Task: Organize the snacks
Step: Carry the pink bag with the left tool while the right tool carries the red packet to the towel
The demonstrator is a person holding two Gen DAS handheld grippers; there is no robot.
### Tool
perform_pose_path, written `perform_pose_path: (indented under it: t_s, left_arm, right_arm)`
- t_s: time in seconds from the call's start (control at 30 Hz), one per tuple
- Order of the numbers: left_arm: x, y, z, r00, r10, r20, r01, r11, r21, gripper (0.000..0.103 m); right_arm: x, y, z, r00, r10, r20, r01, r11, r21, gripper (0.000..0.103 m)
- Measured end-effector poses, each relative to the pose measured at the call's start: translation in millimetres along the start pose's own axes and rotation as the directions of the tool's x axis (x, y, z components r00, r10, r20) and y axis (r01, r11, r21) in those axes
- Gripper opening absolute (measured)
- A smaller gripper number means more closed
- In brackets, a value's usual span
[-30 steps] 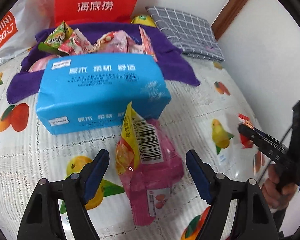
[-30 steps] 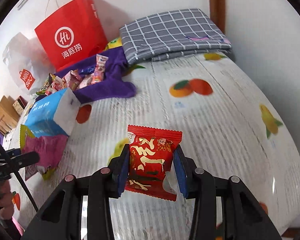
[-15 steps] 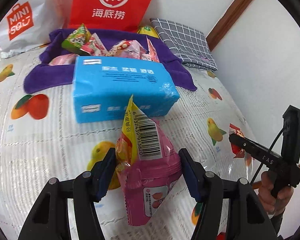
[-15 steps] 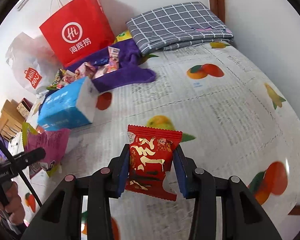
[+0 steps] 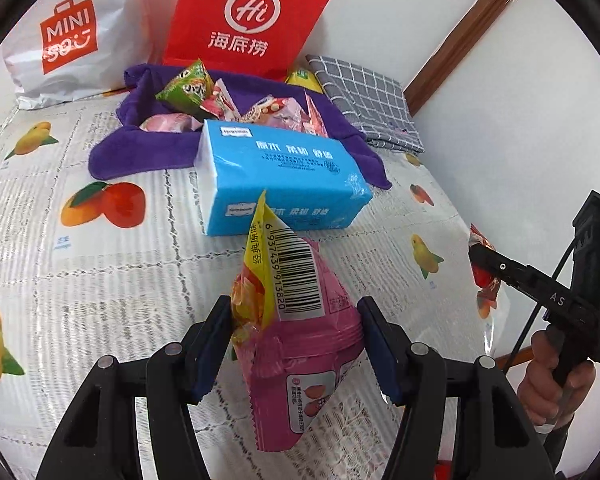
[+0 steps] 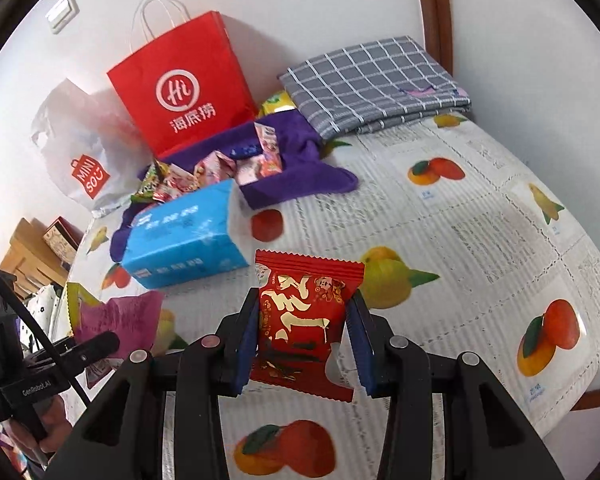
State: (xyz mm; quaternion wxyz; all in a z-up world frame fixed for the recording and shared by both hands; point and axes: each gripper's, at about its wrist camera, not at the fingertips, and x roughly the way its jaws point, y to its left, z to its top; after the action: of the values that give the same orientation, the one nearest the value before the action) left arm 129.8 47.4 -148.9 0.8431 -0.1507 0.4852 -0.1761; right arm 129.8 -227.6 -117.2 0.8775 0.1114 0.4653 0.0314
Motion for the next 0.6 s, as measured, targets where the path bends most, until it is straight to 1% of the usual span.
perform_pose_path:
  t_s: [0.3, 0.43, 0.6]
  left_arm:
    - [-30.9, 13.3, 7.7, 0.999, -0.003, 0.051, 0.002, 1.000, 0.015, 0.061]
    - [-41.7, 16.4, 18.0, 0.996, 0.009, 0.087, -0.010, 1.000, 0.013, 0.061]
    - [-51.1, 20.0, 37.1, 0.989, 0.054, 0.134, -0.054, 0.999, -0.002, 0.061]
  right_arm:
    - [-8.9, 32.0, 3.5, 1.000, 0.009, 0.024, -0.009, 1.000, -0.021, 0.041]
    - [-10.8, 45.2, 17.5, 0.999, 0.023, 0.041, -0.021, 0.999, -0.044, 0.041]
    - [-7.8, 58.4, 38.4, 0.997, 0.048, 0.059, -0.043, 0.996, -0.079, 0.041]
